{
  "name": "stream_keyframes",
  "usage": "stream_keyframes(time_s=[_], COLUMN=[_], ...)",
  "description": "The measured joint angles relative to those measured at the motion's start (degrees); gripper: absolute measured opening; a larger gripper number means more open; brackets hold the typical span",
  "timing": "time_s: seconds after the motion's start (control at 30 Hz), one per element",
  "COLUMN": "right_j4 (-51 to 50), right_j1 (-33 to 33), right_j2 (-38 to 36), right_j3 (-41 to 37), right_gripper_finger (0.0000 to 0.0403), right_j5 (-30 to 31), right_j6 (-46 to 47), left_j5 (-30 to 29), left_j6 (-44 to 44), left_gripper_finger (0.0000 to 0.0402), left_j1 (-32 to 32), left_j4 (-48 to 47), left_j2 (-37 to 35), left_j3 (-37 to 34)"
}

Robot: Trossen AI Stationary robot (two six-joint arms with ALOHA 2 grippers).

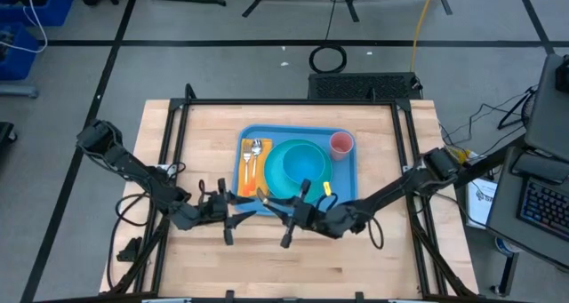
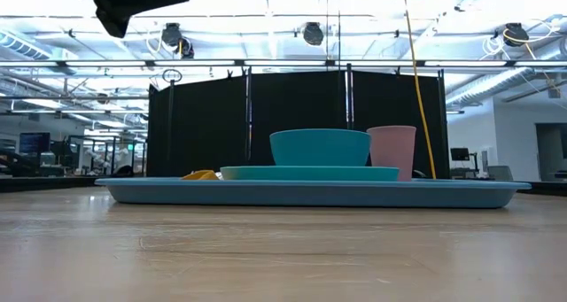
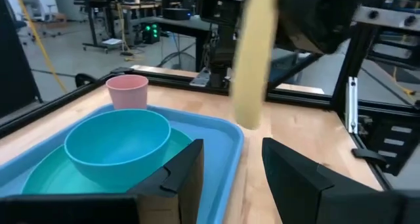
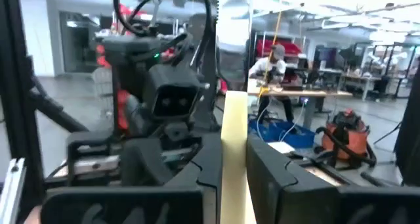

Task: Set up tray
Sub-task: Put the yellow knife to the right of the orange spoon on the yellow napkin on the blue serving tray

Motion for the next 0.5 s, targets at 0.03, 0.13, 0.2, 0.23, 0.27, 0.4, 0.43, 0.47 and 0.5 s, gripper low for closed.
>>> stream_keyframes(time_s=[0.03,0.13,0.2,0.23,0.27,0.4,0.43,0.47,0.5], right_j4=[1.2,3.1,4.0,4.8,5.7,7.0,7.6,8.2,8.6], right_j1=[-0.3,-1.1,-1.4,-1.6,-1.7,-2.0,-2.3,-2.6,-2.8], right_j2=[0.5,1.5,1.9,2.1,2.3,2.4,2.4,2.4,2.3], right_j3=[0.0,0.0,0.0,0.0,0.0,0.0,0.0,0.0,0.0], right_gripper_finger=[0.0034,0.0034,0.0034,0.0034,0.0034,0.0034,0.0034,0.0034,0.0034], right_j5=[-0.4,-1.2,-1.8,-2.8,-3.4,-4.3,-4.3,-4.3,-4.4], right_j6=[-0.4,-1.9,-2.1,-2.2,-2.2,-3.7,-3.7,-3.7,-3.8], left_j5=[0.5,1.7,1.0,0.4,-0.3,-1.7,-1.8,-1.8,-1.8], left_j6=[0.1,0.4,0.4,0.5,0.5,1.7,1.8,1.8,1.8], left_gripper_finger=[0.0159,0.0159,0.0159,0.0159,0.0159,0.0159,0.0159,0.0159,0.0159], left_j1=[0.1,0.1,0.1,0.1,0.1,0.6,0.8,1.2,1.5], left_j4=[-0.1,-0.2,-0.3,-0.2,-0.2,-0.2,-0.2,-0.2,0.2], left_j2=[0.0,0.2,0.2,0.2,0.2,0.2,0.2,0.2,0.2], left_j3=[0.0,0.0,0.0,0.0,0.0,0.0,0.0,0.0,0.0])
